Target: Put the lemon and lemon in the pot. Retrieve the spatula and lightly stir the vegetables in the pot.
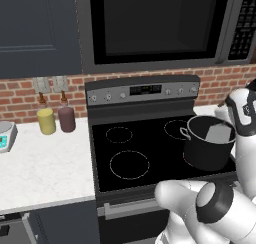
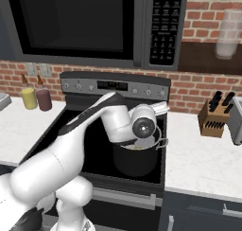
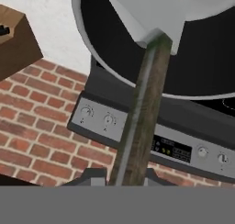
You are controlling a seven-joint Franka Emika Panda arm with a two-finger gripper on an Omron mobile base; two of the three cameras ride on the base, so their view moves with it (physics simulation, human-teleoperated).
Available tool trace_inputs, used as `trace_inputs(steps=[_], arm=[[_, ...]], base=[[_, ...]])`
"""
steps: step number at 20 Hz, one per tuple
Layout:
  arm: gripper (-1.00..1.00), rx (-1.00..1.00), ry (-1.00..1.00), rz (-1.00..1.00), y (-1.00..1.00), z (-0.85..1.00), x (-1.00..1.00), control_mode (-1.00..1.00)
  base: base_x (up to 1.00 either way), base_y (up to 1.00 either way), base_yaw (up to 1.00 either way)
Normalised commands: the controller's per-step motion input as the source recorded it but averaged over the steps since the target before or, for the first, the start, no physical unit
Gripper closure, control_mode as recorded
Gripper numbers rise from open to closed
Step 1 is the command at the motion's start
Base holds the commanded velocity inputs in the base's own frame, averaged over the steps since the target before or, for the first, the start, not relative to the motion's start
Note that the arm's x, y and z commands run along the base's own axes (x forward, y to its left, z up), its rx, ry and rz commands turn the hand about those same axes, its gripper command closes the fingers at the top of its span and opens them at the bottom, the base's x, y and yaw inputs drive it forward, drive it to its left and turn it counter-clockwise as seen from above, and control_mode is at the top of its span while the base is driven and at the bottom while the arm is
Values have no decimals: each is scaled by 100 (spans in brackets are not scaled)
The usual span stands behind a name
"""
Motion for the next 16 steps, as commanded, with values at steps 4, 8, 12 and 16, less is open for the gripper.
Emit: trace_inputs(steps=[4, 8, 12, 16], arm=[[100, 0, 0, 0, 1, -11, 1, -100], [100, 0, 0, 0, 2, -8, 0, -100], [100, 0, -16, 0, 14, -26, 0, -100], [100, 0, -34, -3, 8, -27, 0, -100]], base=[[0, 0, 0], [0, 0, 0], [0, 0, 0], [0, 0, 0]])
